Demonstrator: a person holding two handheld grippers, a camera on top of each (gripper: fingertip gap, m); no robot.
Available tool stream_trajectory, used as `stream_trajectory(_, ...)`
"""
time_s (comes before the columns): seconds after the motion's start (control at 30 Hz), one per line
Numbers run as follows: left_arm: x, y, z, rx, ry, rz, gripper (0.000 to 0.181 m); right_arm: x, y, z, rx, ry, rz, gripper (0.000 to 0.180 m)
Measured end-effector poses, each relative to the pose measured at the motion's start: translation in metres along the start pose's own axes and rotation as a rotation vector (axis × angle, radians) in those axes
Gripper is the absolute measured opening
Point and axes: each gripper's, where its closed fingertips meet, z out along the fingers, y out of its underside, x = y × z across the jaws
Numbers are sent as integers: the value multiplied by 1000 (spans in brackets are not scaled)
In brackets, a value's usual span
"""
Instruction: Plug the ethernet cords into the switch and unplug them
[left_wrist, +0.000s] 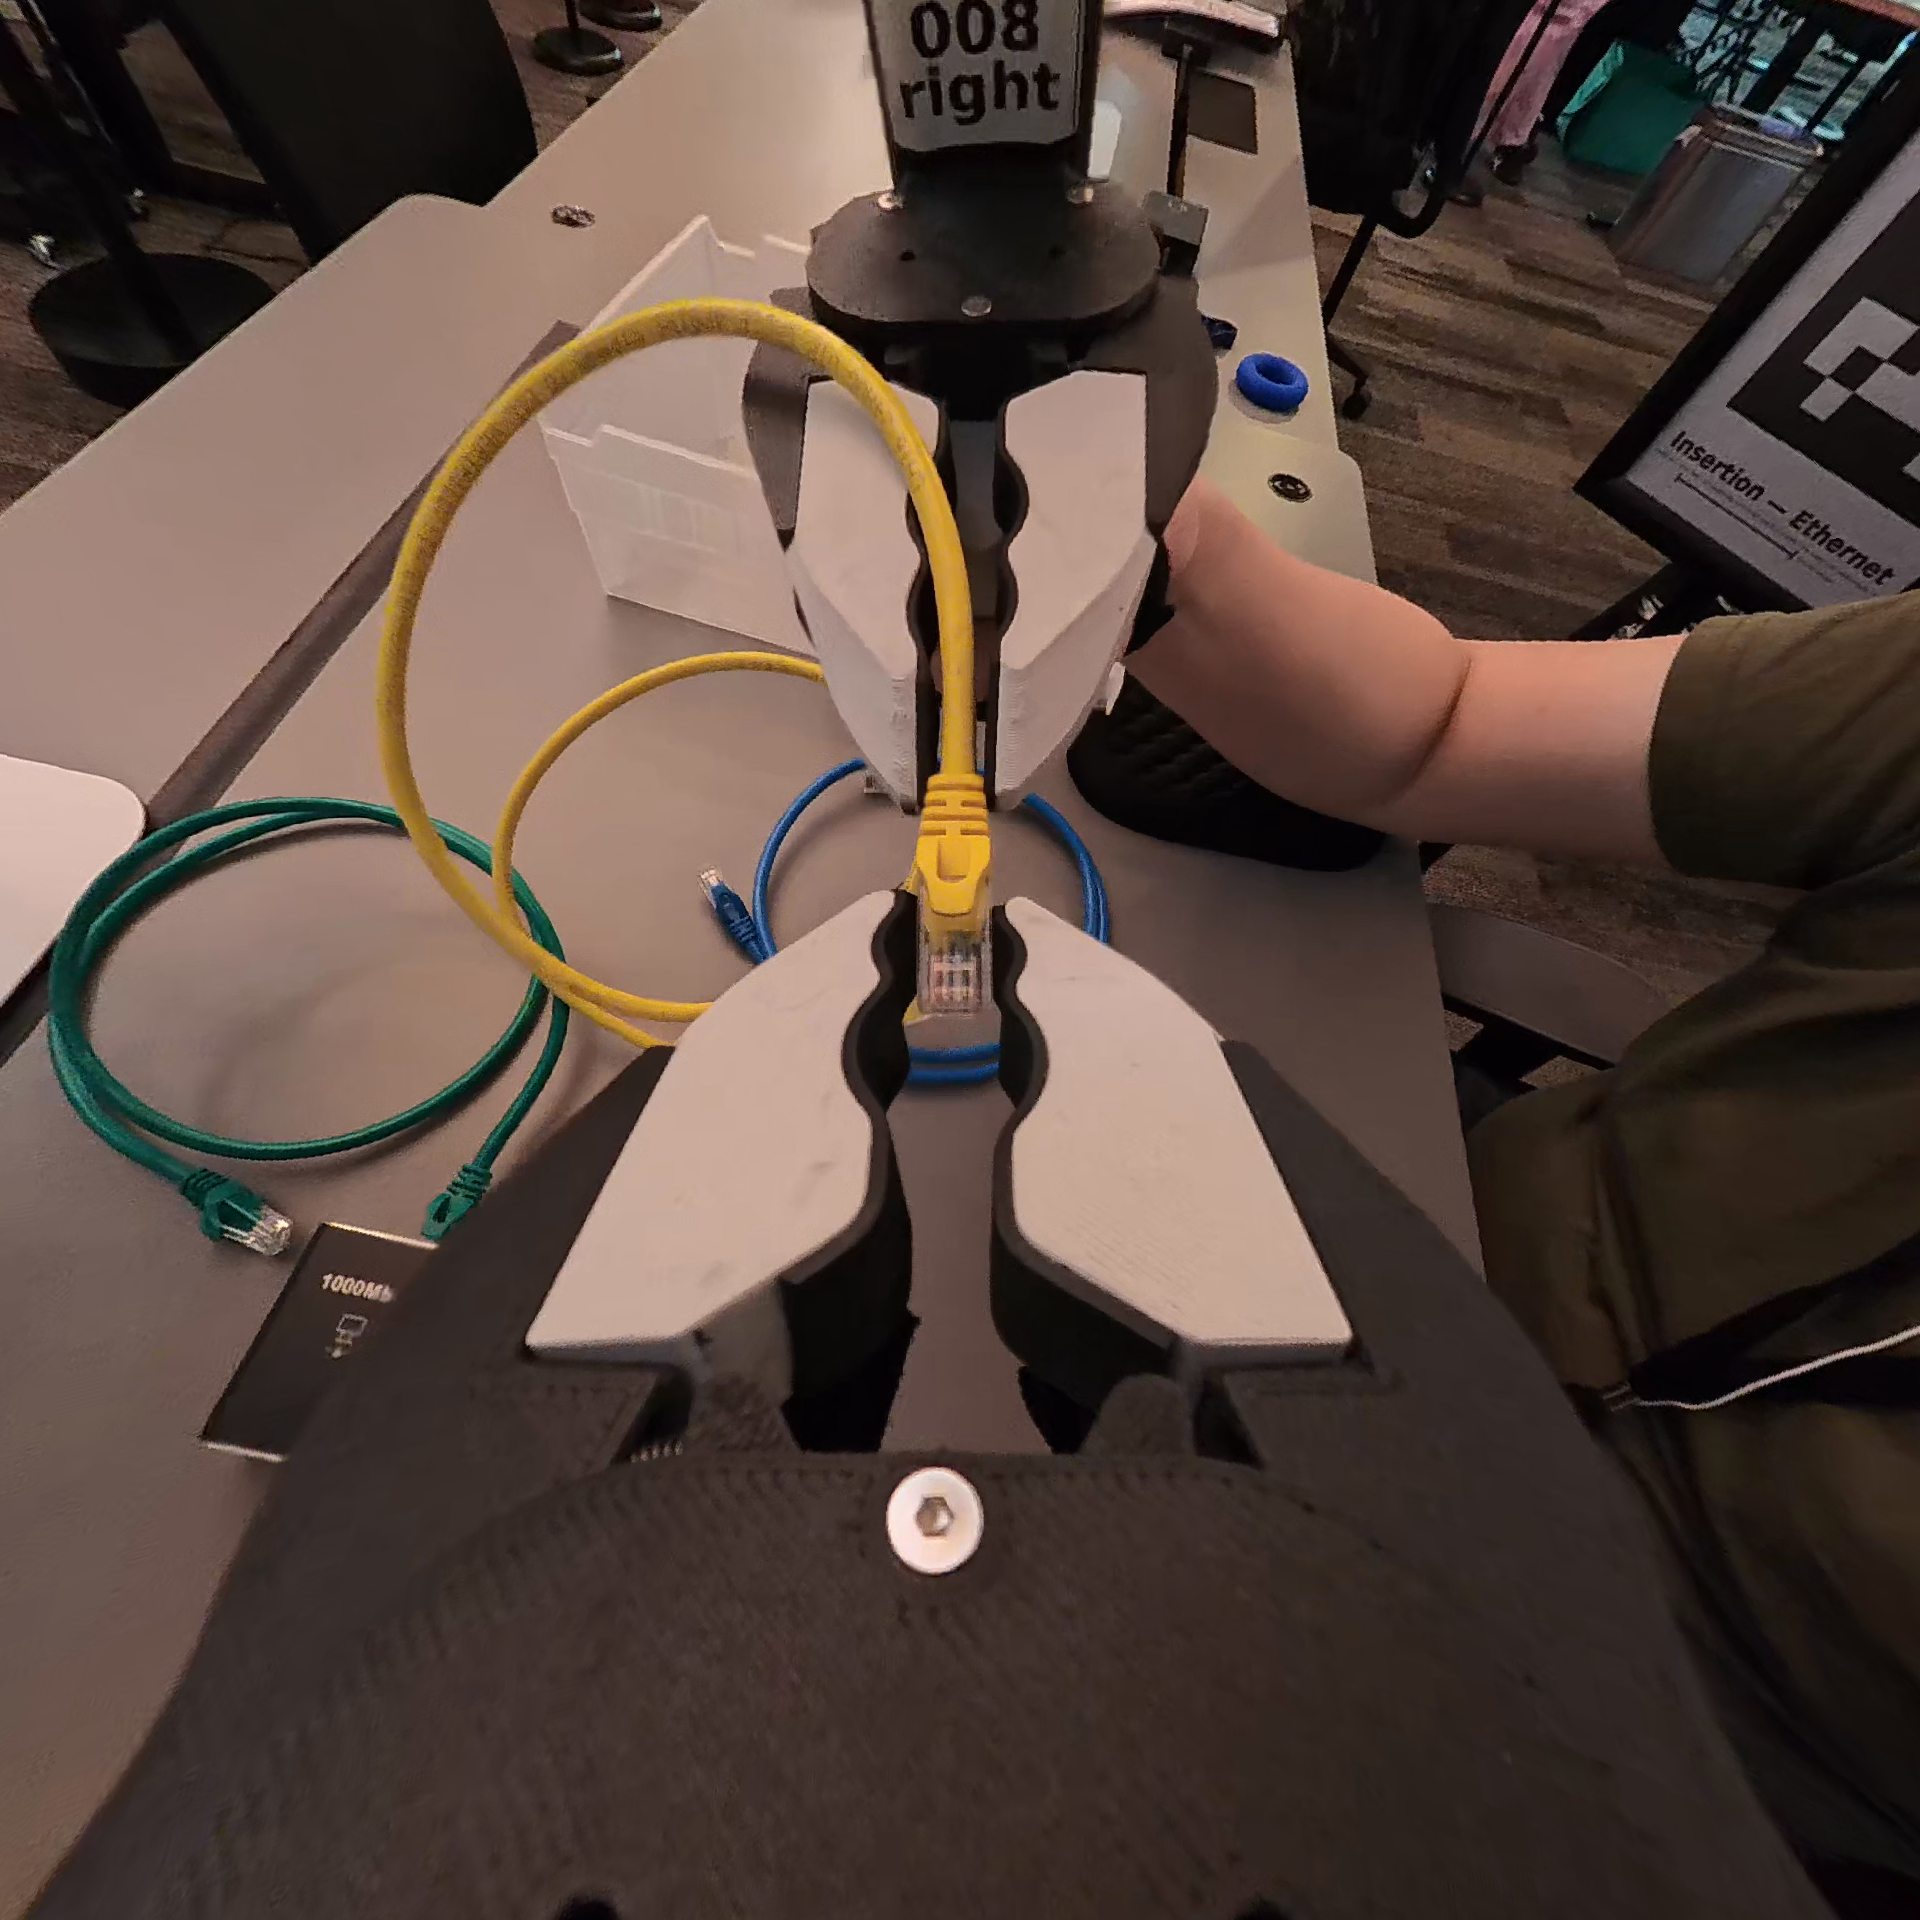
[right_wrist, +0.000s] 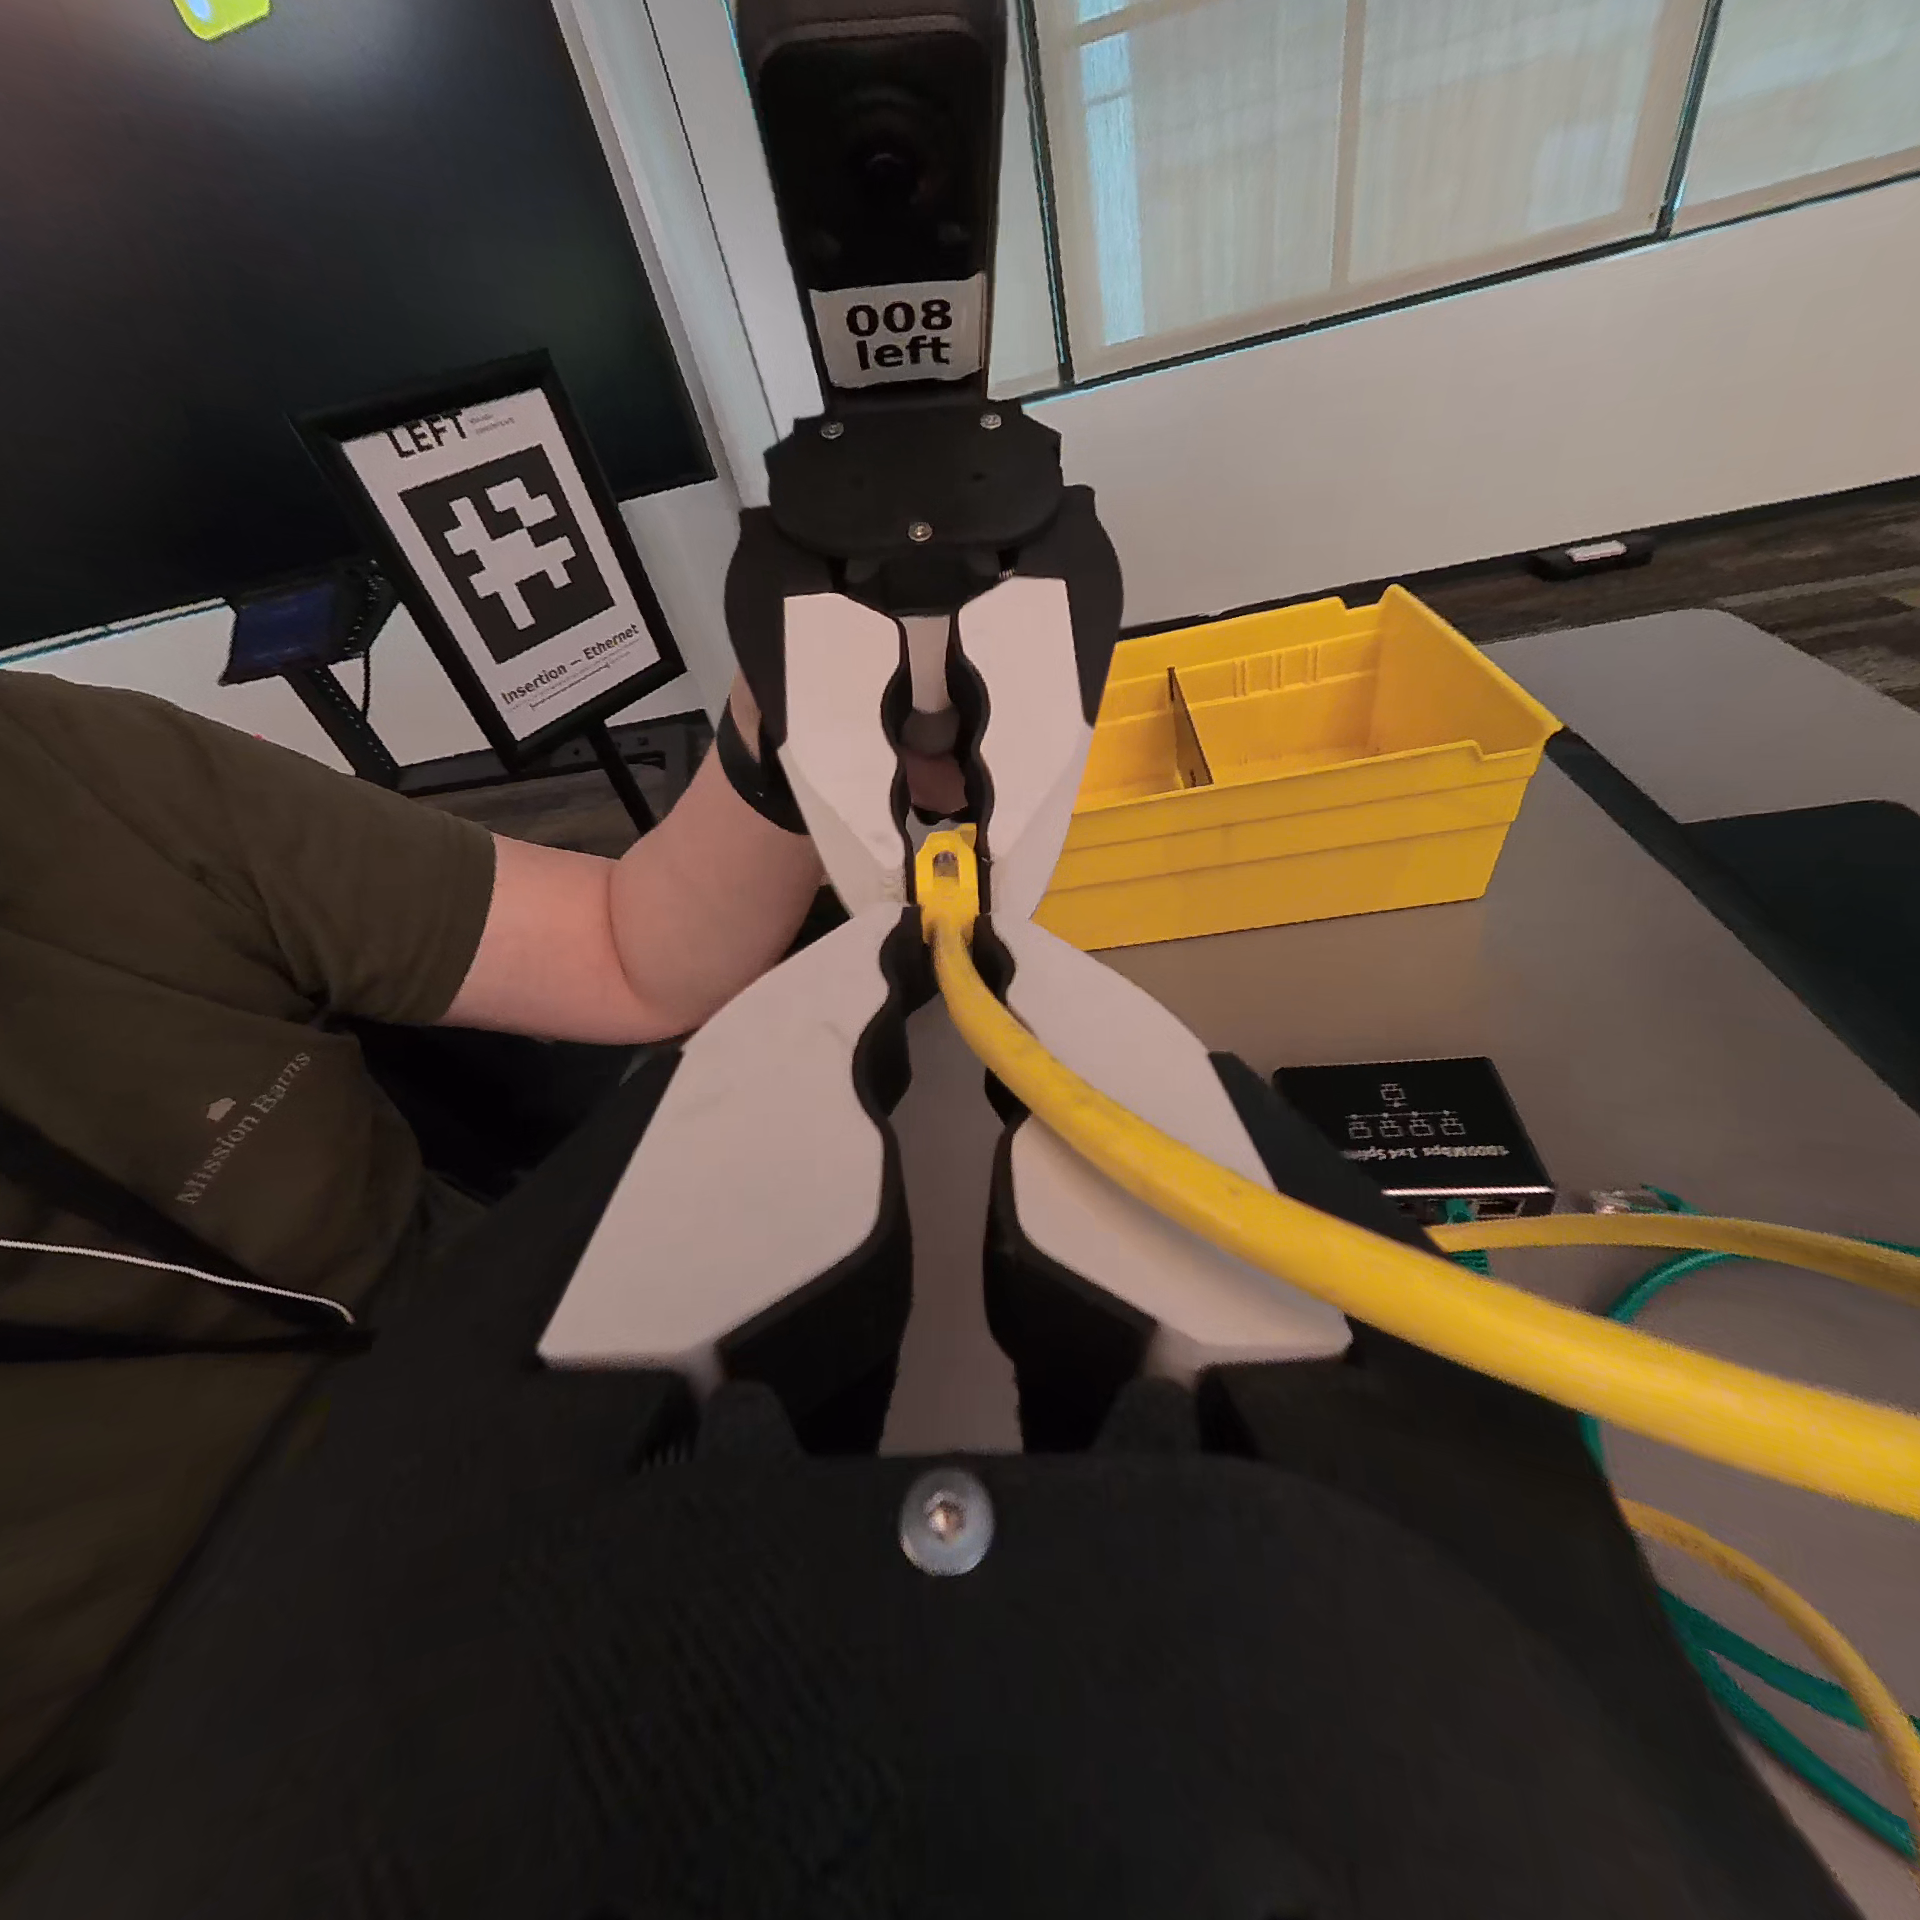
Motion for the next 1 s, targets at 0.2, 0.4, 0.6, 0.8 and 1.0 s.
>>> stream_trajectory(0.2,-24,-3,-8,40,-148,6,35,13,-5,-10,-10,146,-139,9)
stream_trajectory(0.4,-116,57,-42,-237,-666,8,84,26,-17,-40,1,281,-236,9)
stream_trajectory(0.6,-129,123,4,-441,-427,-107,87,15,-33,-63,17,299,-309,9)
stream_trajectory(0.8,-163,156,17,-716,-325,90,102,-2,-45,-81,50,272,-352,9)
stream_trajectory(1.0,-176,177,23,-918,-238,177,99,-4,-51,-93,76,267,-342,9)
